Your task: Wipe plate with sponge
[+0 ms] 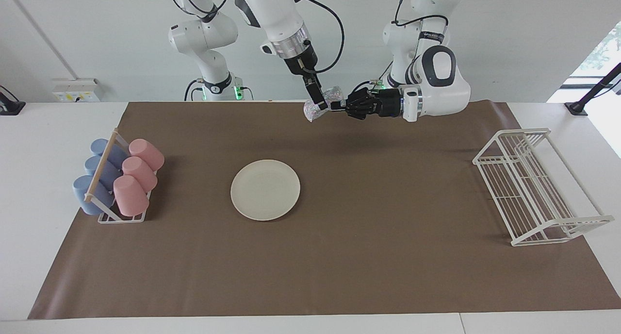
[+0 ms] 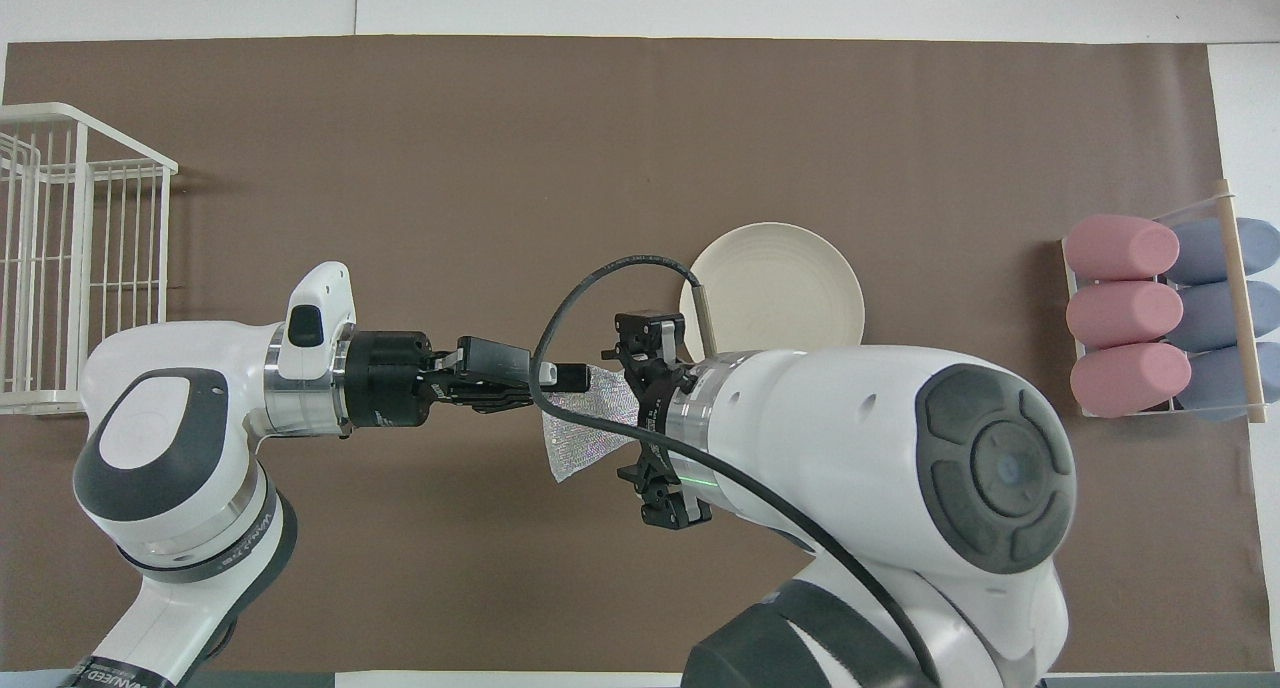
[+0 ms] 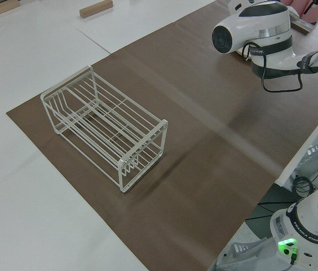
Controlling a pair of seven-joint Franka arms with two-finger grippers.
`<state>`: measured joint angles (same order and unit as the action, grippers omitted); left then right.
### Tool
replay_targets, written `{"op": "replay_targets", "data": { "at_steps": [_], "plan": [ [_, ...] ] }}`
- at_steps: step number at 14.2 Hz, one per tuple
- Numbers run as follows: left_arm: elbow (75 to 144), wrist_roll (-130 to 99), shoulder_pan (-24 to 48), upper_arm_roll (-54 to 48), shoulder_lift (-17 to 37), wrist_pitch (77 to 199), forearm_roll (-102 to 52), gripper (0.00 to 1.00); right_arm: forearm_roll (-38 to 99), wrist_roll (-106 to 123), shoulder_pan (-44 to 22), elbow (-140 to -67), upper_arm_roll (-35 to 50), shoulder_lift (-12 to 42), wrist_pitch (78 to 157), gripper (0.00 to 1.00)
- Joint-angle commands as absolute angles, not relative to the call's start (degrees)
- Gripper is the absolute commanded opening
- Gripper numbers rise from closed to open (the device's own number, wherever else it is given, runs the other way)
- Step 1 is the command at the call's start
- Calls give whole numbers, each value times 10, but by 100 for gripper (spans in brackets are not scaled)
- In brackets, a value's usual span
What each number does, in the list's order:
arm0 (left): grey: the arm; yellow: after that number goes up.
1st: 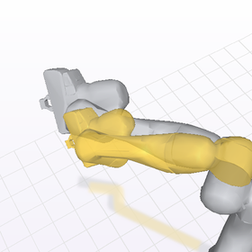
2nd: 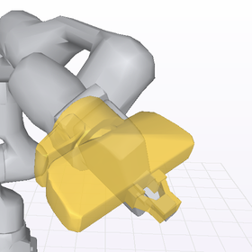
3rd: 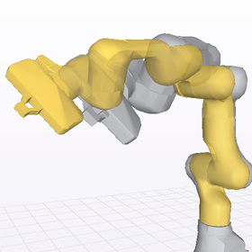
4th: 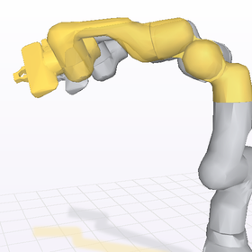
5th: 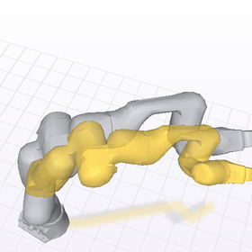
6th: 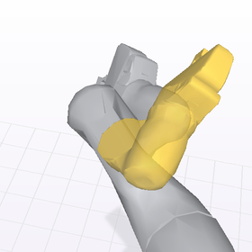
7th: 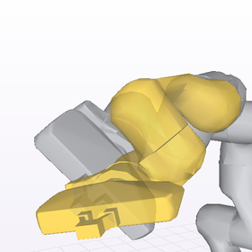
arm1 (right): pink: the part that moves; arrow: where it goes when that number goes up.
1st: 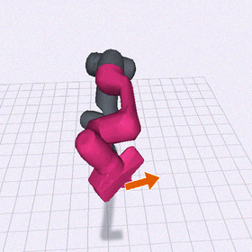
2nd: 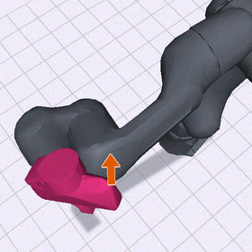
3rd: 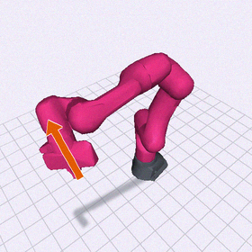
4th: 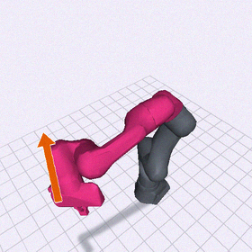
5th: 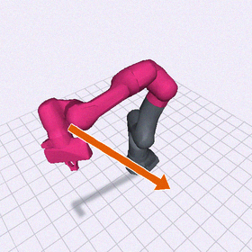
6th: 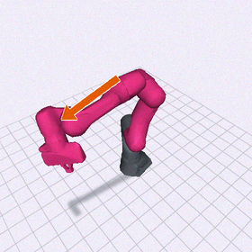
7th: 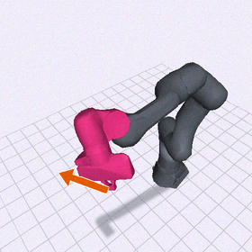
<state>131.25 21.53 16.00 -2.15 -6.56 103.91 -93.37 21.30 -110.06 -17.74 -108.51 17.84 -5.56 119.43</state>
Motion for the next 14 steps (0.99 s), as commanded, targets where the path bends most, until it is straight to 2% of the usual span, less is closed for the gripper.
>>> {"op": "replay_targets", "data": {
  "at_steps": [1, 5, 14],
  "plan": [
    [1329, 225, 161, -15, -76, 1030, -947, 0, 216, -1096, -168, -1106, 181, -65, 1217, 100],
    [1329, 214, 129, -15, -78, 983, -947, 0, 216, -1080, -168, -1125, 182, -67, 1253, 100],
    [1332, 213, 134, -15, -81, 991, -947, 0, 216, -1085, -174, -1122, 183, -65, 1265, 100]
  ]
}}
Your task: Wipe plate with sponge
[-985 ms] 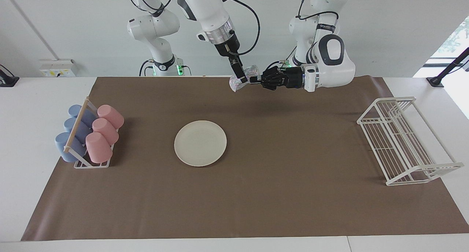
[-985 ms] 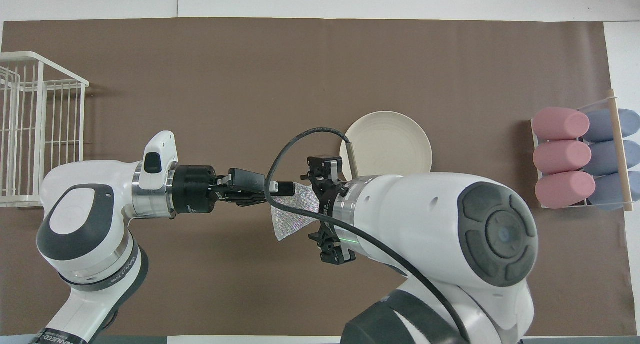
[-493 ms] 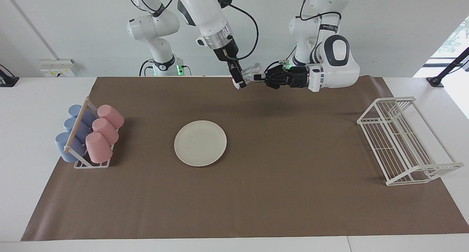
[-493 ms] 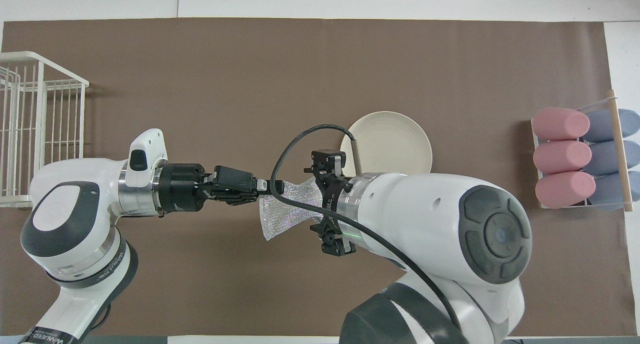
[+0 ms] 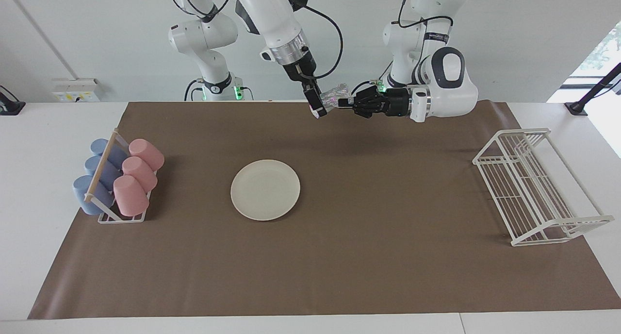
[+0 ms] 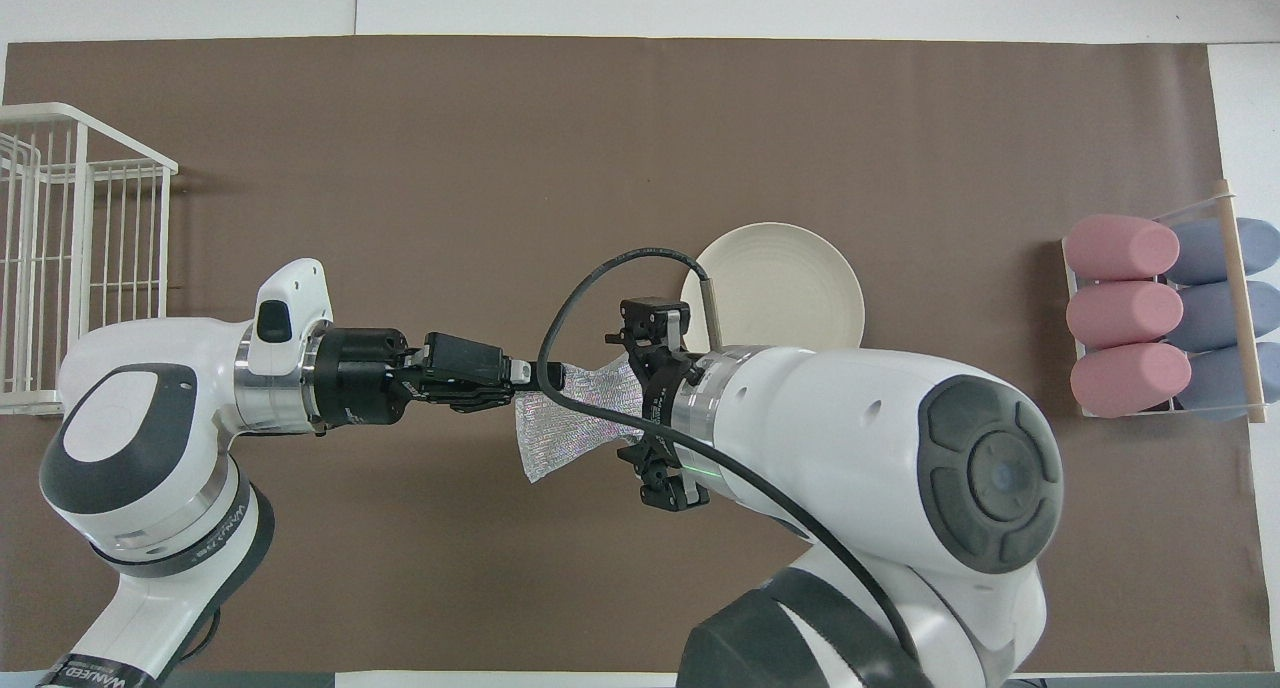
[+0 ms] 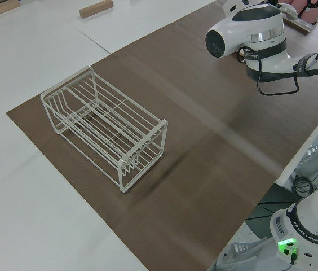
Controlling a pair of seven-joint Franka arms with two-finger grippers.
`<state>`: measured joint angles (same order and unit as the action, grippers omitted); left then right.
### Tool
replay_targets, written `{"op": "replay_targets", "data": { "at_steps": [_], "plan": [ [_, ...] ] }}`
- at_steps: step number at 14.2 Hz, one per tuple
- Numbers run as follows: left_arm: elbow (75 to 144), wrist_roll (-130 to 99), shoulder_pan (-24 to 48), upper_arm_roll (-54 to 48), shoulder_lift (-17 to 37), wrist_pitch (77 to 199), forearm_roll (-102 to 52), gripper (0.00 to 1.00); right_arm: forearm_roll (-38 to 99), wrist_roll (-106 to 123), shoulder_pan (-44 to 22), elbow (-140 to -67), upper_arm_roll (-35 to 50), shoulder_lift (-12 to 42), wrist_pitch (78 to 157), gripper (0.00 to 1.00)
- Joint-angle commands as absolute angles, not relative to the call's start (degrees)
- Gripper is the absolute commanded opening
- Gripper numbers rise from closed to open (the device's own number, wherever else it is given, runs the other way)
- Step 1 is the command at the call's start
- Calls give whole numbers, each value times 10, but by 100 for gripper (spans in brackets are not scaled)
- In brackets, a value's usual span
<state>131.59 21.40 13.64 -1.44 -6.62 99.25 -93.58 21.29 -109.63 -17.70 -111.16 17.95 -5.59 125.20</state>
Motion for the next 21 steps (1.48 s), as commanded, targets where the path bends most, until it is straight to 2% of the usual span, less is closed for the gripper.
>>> {"op": "replay_targets", "data": {
  "at_steps": [1, 6, 8, 9, 10, 11, 12, 19, 20, 21],
  "plan": [
    [1332, 213, 134, -15, -81, 991, -947, 0, 216, -1085, -175, -1122, 183, -65, 1266, 100],
    [1332, 213, 134, -15, -81, 991, -947, 0, 217, -1085, -177, -1123, 183, -66, 1264, 95],
    [1332, 213, 134, -15, -81, 991, -947, 0, 217, -1083, -178, -1122, 183, -66, 1264, 85],
    [1332, 213, 135, -15, -81, 992, -947, 0, 216, -1082, -178, -1122, 183, -66, 1264, 76],
    [1332, 213, 135, -15, -81, 994, -947, 0, 216, -1080, -179, -1123, 183, -67, 1264, 50],
    [1332, 213, 136, -15, -81, 994, -947, 0, 215, -1073, -178, -1122, 183, -66, 1265, 8],
    [1332, 213, 136, -15, -81, 994, -947, 0, 215, -1070, -178, -1122, 183, -66, 1265, 0],
    [1332, 212, 136, -15, -81, 994, -947, 0, 215, -1045, -175, -1123, 183, -67, 1254, 0],
    [1332, 212, 136, -15, -81, 994, -947, 55, 215, -1040, -171, -1123, 183, -66, 1254, 0],
    [1332, 211, 137, -15, -81, 994, -947, 100, 215, -1039, -171, -1123, 182, -66, 1254, 0]
  ]
}}
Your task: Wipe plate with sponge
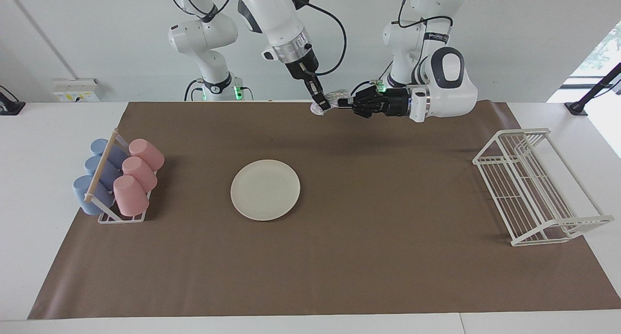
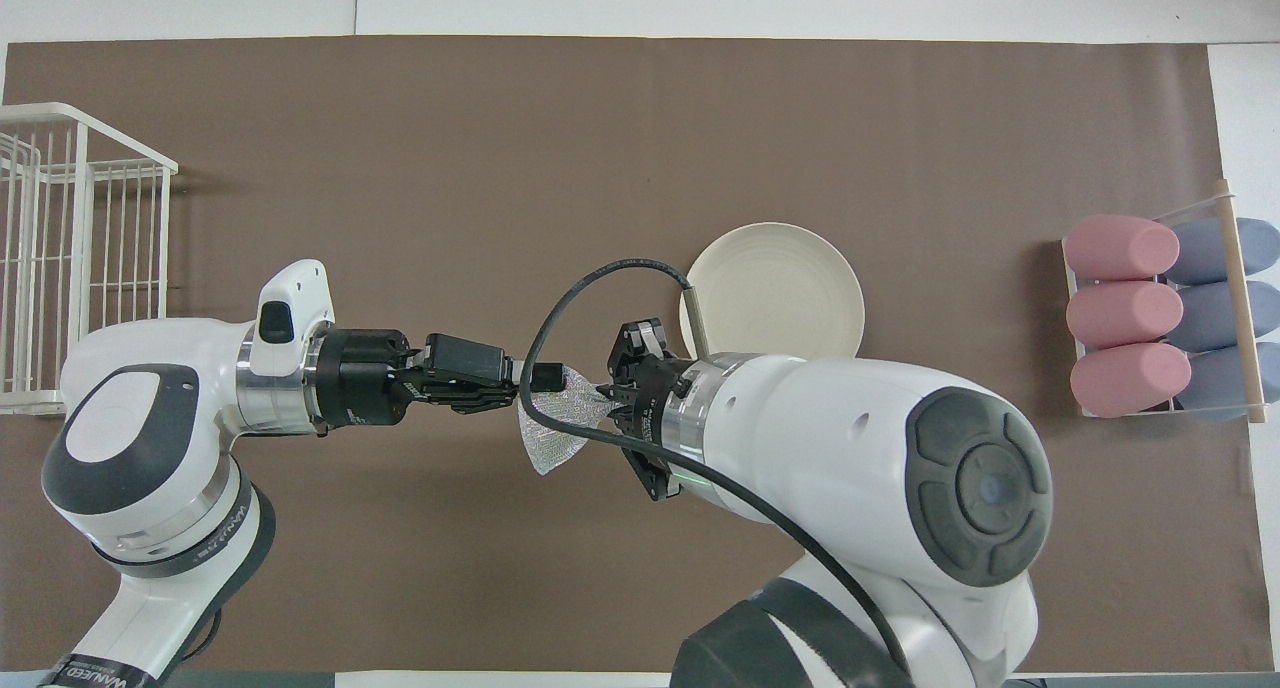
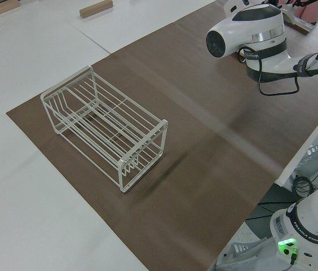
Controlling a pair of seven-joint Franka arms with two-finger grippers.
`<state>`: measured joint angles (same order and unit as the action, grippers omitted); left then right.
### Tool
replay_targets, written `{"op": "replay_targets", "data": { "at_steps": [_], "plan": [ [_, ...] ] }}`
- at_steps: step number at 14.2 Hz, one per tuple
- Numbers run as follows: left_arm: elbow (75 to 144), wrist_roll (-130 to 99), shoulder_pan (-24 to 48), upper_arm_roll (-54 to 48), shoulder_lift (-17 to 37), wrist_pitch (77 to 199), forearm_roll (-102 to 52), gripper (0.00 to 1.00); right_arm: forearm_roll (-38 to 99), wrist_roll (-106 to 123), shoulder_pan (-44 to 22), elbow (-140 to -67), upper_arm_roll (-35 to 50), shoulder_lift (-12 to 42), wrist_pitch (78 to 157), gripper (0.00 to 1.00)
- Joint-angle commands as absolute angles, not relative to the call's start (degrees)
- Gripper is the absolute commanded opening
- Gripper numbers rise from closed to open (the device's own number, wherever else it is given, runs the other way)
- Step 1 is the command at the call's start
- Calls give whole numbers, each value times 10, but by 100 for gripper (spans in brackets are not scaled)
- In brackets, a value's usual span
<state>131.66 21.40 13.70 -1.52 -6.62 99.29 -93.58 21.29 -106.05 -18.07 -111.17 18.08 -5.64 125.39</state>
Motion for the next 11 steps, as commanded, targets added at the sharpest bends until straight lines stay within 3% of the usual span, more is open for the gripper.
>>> {"op": "replay_targets", "data": {
  "at_steps": [1, 5, 11],
  "plan": [
    [1332, 211, 137, -15, -81, 994, -947, 100, 214, -1039, -171, -1123, 182, -66, 1254, 0],
    [1332, 212, 137, -15, -81, 995, -947, 100, 209, -964, -135, -1135, 180, -61, 1253, 0],
    [1333, 211, 142, -16, -81, 1007, -947, 100, 187, -846, -85, -1158, 180, 39, 1330, 0]
  ]
}}
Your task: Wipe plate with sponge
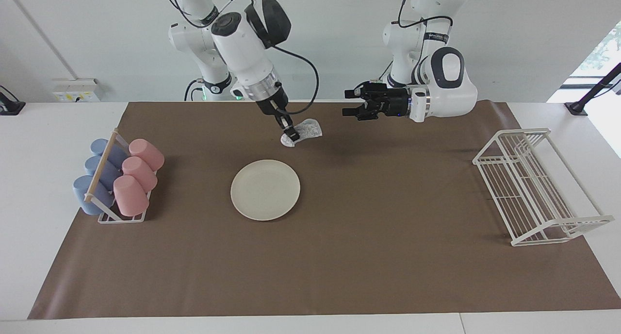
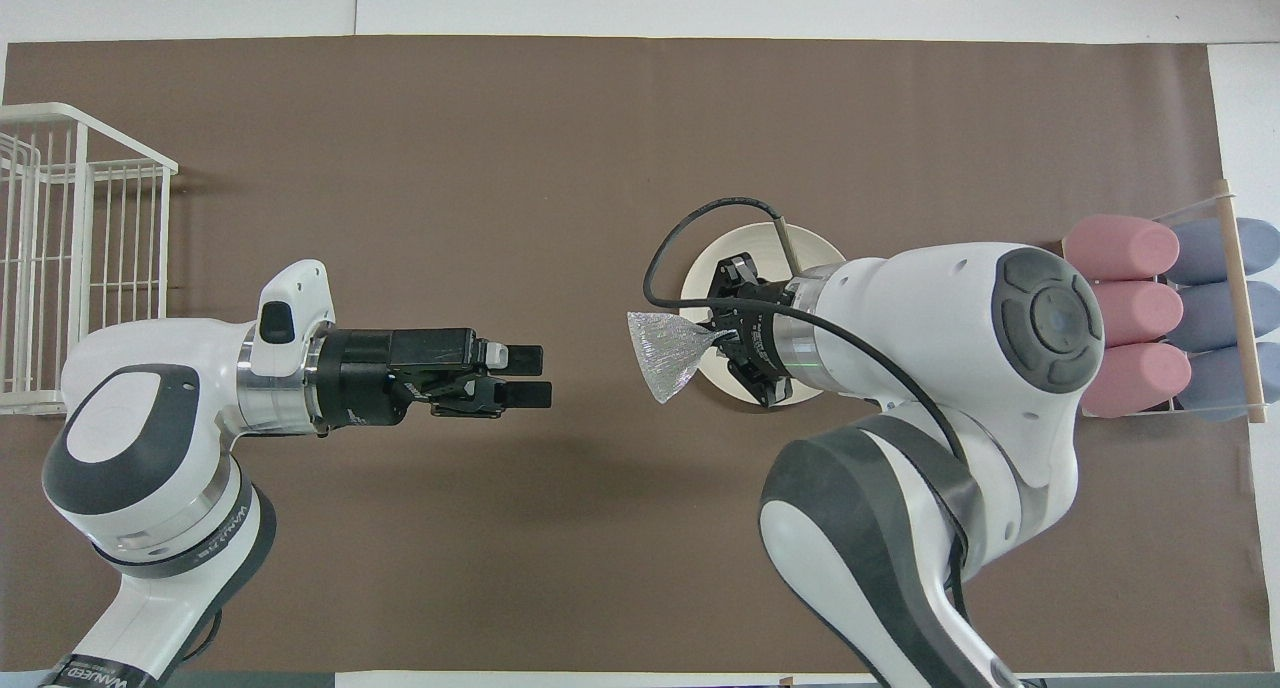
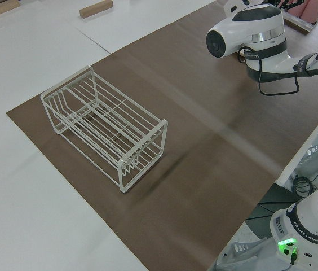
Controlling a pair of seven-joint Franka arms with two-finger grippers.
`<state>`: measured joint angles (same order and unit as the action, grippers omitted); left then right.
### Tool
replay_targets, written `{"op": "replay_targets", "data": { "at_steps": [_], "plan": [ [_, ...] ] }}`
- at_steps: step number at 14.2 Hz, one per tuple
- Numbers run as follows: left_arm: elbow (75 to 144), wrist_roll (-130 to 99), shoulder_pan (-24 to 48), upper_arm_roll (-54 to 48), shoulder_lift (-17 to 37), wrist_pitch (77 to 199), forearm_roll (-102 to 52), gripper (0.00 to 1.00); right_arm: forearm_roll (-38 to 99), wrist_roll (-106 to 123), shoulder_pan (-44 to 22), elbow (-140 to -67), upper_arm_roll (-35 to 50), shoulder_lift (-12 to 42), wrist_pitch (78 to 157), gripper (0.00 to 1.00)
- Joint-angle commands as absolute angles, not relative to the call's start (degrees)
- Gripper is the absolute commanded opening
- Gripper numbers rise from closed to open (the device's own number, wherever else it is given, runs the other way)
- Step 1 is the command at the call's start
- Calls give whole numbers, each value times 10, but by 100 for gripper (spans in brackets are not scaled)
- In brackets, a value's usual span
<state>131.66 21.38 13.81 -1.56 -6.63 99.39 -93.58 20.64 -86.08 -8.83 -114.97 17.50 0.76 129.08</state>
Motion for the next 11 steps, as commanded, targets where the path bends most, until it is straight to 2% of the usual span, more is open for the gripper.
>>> {"op": "replay_targets", "data": {
  "at_steps": [1, 3, 6, 11],
  "plan": [
    [1333, 211, 142, -16, -81, 1012, -947, 100, 175, -825, -85, -1170, 180, 61, 1362, 0],
    [1333, 210, 149, -17, -79, 1041, -946, 100, 166, -772, -81, -1206, 178, 81, 1425, 0],
    [1333, 207, 177, -17, -73, 1134, -943, 100, 162, -673, -50, -1215, 178, 113, 1437, 0],
    [1334, 207, 204, -17, -63, 1266, -928, 100, 162, -660, -52, -1216, 179, 151, 1460, 0]
  ]
}}
